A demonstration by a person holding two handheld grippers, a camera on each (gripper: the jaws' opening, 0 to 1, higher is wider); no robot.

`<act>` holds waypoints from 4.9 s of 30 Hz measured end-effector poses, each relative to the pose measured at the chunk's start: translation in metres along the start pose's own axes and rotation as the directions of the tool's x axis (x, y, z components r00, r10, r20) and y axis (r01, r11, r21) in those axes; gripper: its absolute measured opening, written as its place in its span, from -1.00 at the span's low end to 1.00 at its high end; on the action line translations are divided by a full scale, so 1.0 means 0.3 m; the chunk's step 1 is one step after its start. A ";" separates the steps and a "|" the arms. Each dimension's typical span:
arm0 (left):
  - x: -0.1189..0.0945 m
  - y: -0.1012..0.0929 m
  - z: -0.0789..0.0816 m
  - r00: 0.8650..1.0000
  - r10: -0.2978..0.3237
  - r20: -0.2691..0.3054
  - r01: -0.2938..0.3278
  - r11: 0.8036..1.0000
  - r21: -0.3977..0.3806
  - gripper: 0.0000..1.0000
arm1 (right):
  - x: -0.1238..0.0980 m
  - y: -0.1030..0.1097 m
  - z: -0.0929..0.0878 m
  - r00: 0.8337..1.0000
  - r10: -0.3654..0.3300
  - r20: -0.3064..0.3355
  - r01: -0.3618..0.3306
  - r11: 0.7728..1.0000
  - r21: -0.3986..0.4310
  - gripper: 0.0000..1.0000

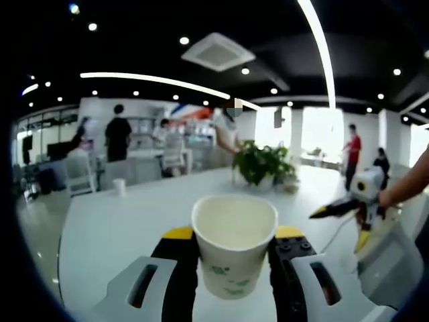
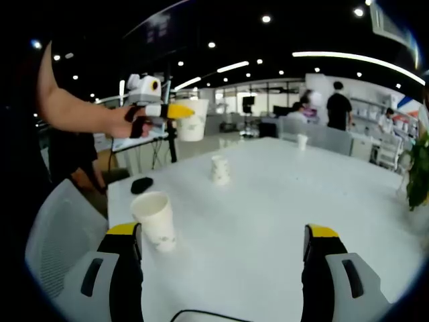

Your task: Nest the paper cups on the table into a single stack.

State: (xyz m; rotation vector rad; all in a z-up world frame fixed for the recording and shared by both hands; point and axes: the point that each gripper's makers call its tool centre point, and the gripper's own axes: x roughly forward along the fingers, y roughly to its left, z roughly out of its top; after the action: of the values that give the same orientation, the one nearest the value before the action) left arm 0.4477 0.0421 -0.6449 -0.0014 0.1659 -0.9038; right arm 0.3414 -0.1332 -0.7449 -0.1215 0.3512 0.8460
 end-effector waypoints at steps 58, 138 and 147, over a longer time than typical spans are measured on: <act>-0.072 -0.363 0.003 0.982 -0.185 0.041 0.183 0.982 0.047 -0.23 | -0.039 0.048 0.008 1.000 0.000 0.008 0.000 1.000 -0.004 0.95; -0.084 -0.426 -0.454 0.968 -0.230 -0.099 0.231 0.973 -0.003 -0.23 | -0.065 0.127 -0.066 0.999 -0.007 -0.045 0.008 1.000 0.019 0.93; -0.070 -0.413 -0.476 0.969 -0.215 -0.125 0.222 0.974 0.043 -0.19 | -0.063 0.123 -0.075 0.999 -0.005 -0.046 0.007 1.000 0.026 0.93</act>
State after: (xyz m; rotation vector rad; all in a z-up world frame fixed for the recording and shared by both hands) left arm 0.3175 -0.0085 -0.7742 0.0887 0.2552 -1.1295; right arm 0.2966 -0.1276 -0.7580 -0.1179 0.4045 0.8335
